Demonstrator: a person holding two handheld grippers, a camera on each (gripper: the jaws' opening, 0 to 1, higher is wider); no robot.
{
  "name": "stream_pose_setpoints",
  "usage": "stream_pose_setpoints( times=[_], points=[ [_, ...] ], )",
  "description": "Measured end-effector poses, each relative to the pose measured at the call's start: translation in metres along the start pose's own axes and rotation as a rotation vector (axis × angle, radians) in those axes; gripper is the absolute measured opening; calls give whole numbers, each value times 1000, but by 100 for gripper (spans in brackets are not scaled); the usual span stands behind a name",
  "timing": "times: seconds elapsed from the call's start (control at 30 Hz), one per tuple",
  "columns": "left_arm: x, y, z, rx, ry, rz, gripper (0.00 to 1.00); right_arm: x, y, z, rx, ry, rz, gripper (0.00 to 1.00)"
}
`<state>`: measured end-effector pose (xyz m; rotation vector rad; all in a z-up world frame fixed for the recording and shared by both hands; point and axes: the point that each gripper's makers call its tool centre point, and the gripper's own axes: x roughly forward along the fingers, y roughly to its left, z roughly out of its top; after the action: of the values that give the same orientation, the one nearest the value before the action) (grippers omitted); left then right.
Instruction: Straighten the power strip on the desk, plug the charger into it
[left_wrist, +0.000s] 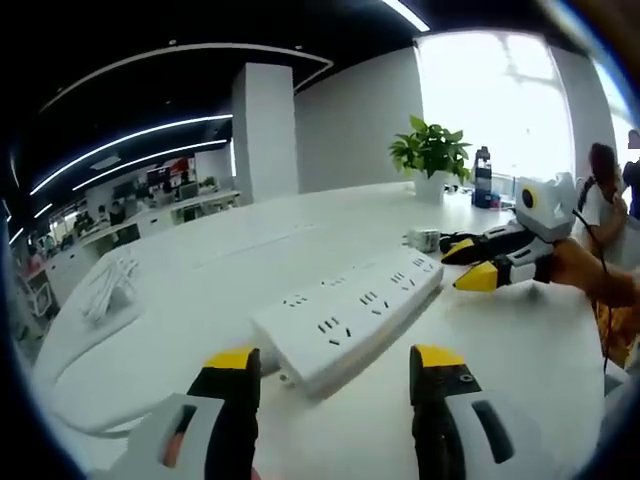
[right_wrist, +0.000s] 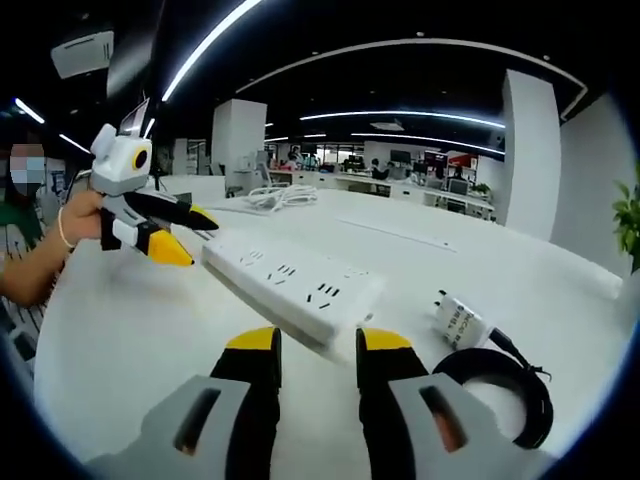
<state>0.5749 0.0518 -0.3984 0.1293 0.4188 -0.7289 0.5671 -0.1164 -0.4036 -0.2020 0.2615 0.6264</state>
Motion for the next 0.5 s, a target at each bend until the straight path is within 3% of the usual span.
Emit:
stream_pose_setpoints(
  times=[0.37, 0.5],
  points=[
    [-16, -10, 9, -12, -64, -1, 62, -10, 12, 7, -16, -24, 47, 28],
    [-17, -9, 3, 1, -48, 14, 62, -16, 12, 11, -14, -38, 54, 31]
  ],
)
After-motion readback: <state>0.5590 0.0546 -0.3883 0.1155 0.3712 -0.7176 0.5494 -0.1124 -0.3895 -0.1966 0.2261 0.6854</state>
